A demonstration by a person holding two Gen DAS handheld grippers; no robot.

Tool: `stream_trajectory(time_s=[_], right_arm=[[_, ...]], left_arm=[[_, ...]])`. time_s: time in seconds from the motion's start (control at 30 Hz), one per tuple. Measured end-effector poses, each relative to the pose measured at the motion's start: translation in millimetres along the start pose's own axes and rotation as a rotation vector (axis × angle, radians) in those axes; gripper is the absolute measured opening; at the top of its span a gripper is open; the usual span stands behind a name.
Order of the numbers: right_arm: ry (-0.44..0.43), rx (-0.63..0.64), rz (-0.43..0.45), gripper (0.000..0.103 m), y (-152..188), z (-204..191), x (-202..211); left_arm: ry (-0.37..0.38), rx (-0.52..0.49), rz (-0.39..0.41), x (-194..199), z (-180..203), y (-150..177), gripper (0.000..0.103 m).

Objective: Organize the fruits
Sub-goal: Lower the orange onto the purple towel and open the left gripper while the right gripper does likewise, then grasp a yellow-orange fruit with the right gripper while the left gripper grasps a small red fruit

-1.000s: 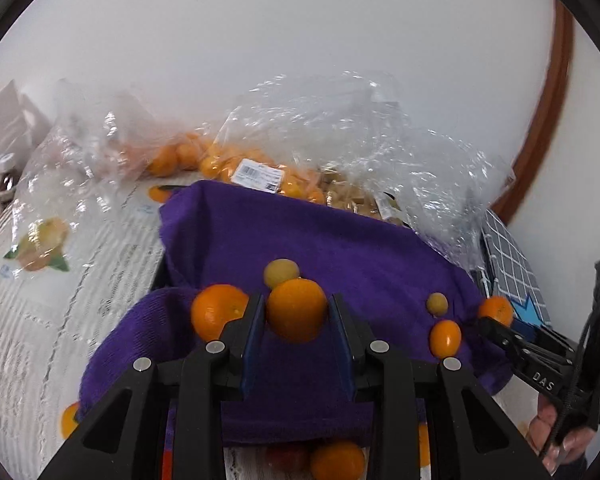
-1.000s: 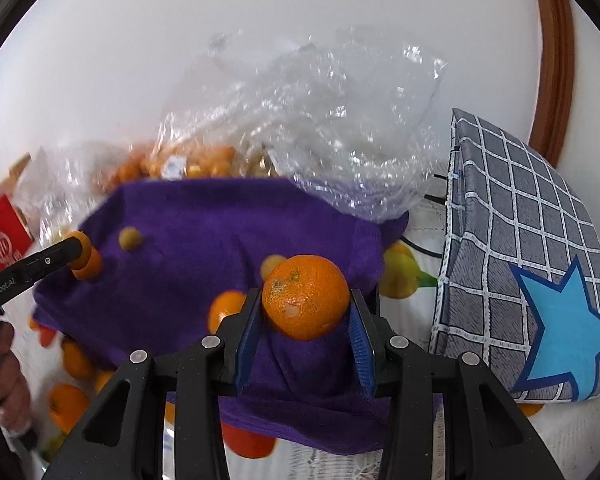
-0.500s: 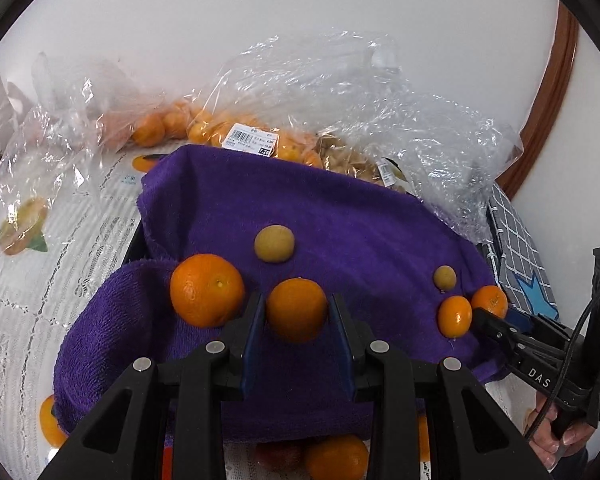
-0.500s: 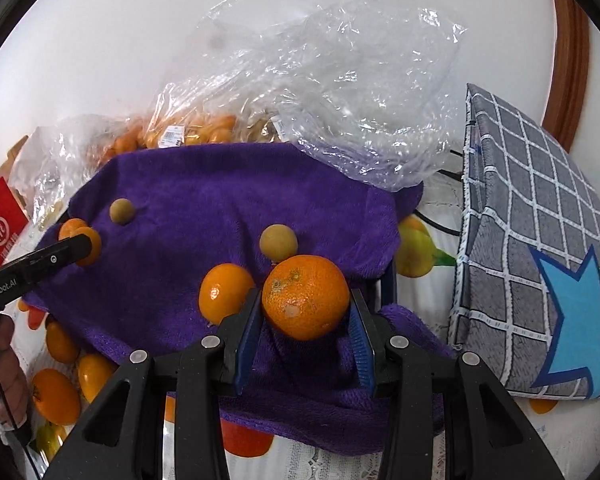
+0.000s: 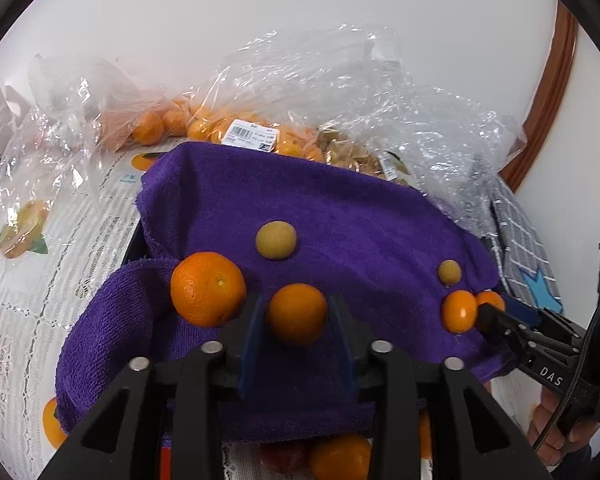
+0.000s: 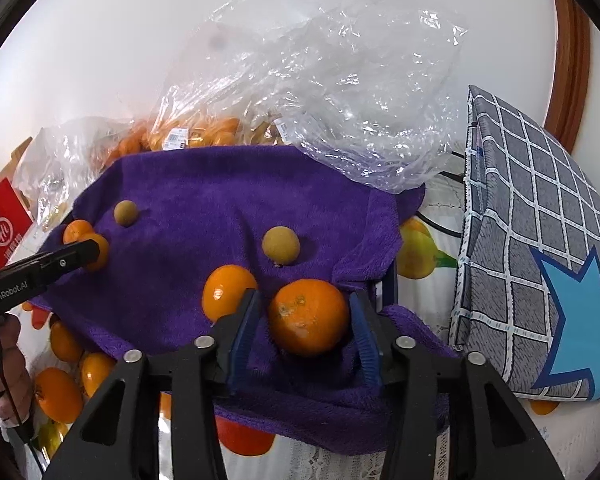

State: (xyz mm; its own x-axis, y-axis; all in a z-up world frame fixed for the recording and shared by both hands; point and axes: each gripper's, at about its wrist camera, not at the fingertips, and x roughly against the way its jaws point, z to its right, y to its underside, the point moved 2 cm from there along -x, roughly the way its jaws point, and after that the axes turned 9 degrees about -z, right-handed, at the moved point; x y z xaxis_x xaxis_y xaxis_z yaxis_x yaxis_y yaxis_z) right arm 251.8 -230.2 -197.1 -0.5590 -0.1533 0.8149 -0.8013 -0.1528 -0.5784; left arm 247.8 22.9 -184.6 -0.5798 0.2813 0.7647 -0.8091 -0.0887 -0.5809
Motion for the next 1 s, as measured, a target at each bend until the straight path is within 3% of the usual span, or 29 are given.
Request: stream_trajectory(time_s=[0.13, 0.27, 0.43, 0.6, 0.73, 1.0], right_arm=[[0.017, 0.008, 0.028, 0.066, 1, -2, 6], [0.012, -0.027, 0.071, 0.067, 3, 2, 17], [0.085, -0.037, 0.146, 0.071, 2, 2, 33], [0.089, -0.078, 0.236, 0.071, 9, 1, 52], [0.104, -0.118, 0.218, 0.071, 21, 2, 63], [0.040, -0.137, 0.208, 0.071, 52, -13, 87]], left_arm=[[0.024, 0.007, 0.027, 7, -3, -1, 0.046], [0.030, 0.017, 0.071, 16, -5, -2, 0.049], [0.031, 0.024, 0.125, 30, -6, -3, 0.049], [-0.056, -0.018, 0.190, 40, -1, 5, 0.054], [-0.058, -0.015, 0.229, 54, -5, 13, 0.054], [-0.082, 0.022, 0.260, 71, -21, 27, 0.056]])
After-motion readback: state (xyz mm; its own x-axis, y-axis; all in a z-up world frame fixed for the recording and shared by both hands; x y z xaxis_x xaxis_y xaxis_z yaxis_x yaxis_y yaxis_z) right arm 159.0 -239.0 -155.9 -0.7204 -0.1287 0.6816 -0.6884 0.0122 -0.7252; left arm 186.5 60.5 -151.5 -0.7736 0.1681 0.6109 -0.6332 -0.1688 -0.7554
